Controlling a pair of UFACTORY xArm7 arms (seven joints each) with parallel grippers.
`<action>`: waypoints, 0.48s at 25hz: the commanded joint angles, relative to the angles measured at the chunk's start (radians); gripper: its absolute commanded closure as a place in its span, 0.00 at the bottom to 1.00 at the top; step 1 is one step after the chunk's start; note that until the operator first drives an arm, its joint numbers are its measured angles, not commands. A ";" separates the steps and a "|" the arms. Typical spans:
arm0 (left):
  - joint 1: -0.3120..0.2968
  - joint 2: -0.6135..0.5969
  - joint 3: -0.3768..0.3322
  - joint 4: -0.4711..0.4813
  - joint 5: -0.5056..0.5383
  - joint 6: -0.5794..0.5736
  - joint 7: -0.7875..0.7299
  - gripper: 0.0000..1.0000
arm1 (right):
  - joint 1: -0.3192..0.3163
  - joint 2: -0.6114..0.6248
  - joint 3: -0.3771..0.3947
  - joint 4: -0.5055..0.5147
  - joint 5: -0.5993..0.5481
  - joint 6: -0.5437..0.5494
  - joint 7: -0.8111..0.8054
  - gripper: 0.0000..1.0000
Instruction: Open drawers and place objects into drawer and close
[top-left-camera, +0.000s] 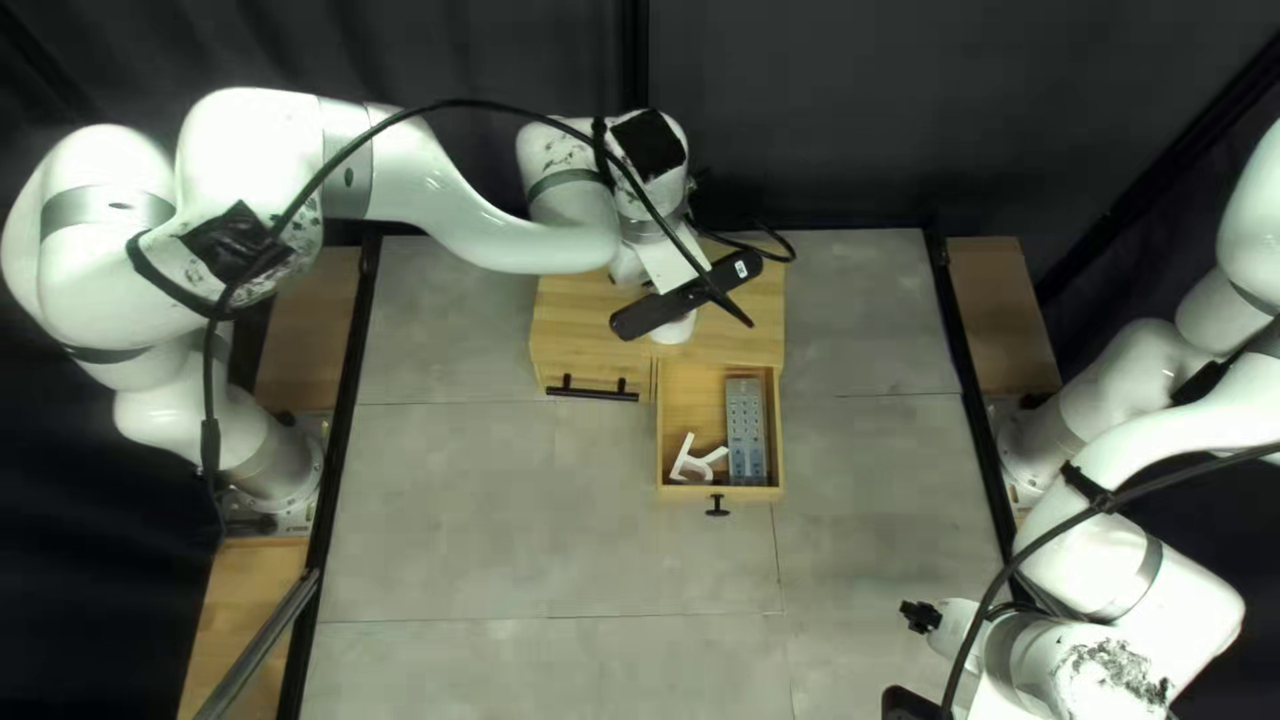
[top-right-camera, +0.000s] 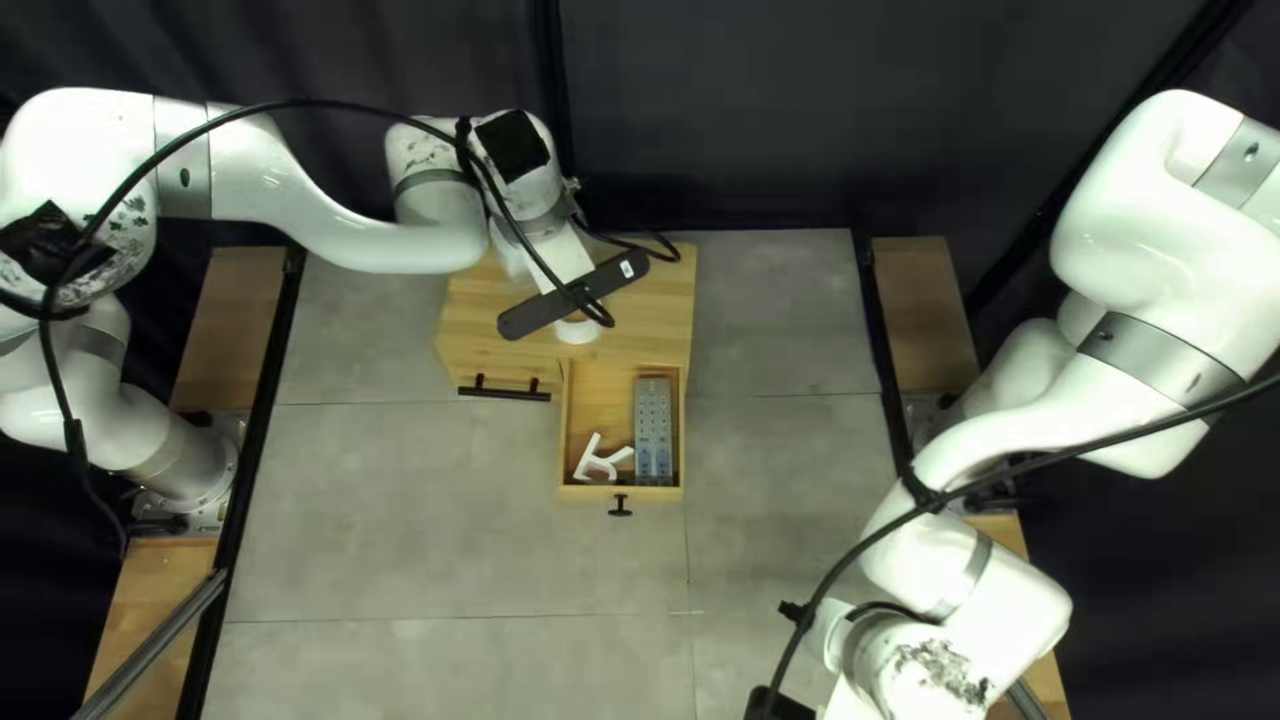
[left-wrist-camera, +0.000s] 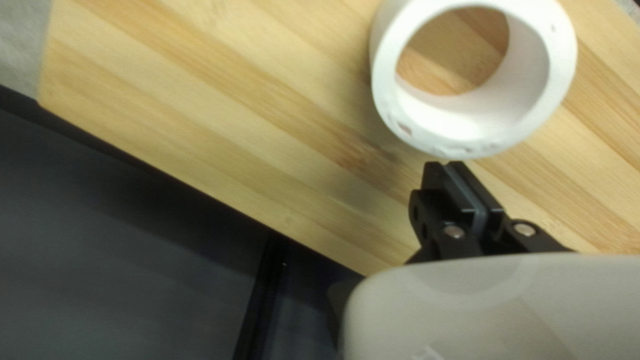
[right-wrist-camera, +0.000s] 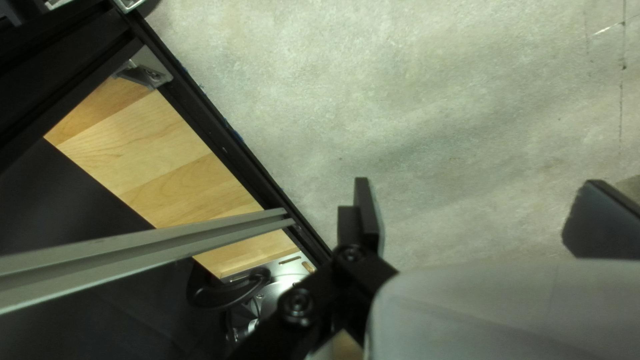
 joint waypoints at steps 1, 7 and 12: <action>-0.011 -0.032 -0.013 -0.038 -0.007 -0.038 0.005 1.00 | 0.000 0.000 0.000 0.000 0.000 0.000 0.000 0.00; -0.035 -0.047 -0.032 -0.055 -0.004 -0.067 -0.018 1.00 | 0.000 0.000 0.000 0.000 0.000 0.000 0.000 0.00; -0.057 -0.040 -0.048 -0.037 0.002 -0.068 -0.036 1.00 | 0.000 0.000 0.000 0.000 0.000 0.000 0.000 0.00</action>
